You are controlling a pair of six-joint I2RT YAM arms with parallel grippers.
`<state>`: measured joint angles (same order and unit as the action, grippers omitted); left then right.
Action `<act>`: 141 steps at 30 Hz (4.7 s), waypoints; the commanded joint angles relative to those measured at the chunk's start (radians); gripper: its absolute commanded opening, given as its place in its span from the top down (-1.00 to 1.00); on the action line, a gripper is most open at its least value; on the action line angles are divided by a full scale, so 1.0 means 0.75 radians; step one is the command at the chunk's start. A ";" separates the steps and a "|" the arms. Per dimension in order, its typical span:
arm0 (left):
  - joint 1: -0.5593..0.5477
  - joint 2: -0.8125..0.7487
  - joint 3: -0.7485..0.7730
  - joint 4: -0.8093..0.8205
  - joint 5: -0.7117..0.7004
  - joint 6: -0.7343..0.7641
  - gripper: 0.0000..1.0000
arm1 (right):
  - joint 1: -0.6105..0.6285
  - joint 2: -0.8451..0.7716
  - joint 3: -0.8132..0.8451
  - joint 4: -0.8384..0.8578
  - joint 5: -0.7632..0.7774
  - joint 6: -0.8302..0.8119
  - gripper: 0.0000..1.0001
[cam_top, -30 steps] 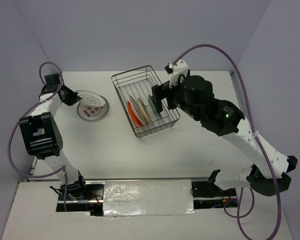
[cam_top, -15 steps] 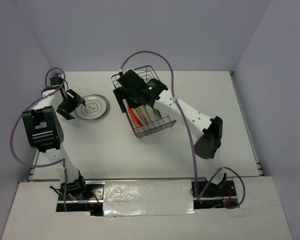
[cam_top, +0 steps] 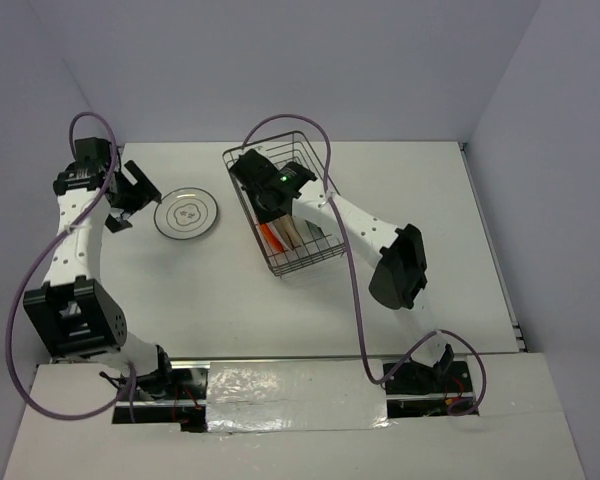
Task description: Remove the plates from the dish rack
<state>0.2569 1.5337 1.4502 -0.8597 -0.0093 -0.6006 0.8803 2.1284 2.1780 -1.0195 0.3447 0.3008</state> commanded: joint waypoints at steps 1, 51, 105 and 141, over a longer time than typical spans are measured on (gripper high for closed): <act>-0.087 -0.100 -0.013 -0.060 0.068 0.054 -0.99 | -0.028 0.015 -0.057 0.093 -0.010 0.002 0.31; -0.279 -0.139 -0.171 0.384 1.088 -0.349 -0.74 | 0.465 -0.504 -0.411 0.375 0.334 -1.416 1.00; -0.038 0.281 0.085 -0.105 -0.104 -0.015 -0.99 | -0.261 -0.355 -0.491 0.187 -0.079 -0.062 -0.42; -0.465 -0.304 0.038 0.070 0.223 -0.150 -0.99 | -0.405 -0.531 -0.720 0.484 -0.281 -0.242 1.00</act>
<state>-0.0887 1.3243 1.4891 -0.8177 0.1616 -0.7109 0.5835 1.7420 1.6592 -0.7124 0.1761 0.1249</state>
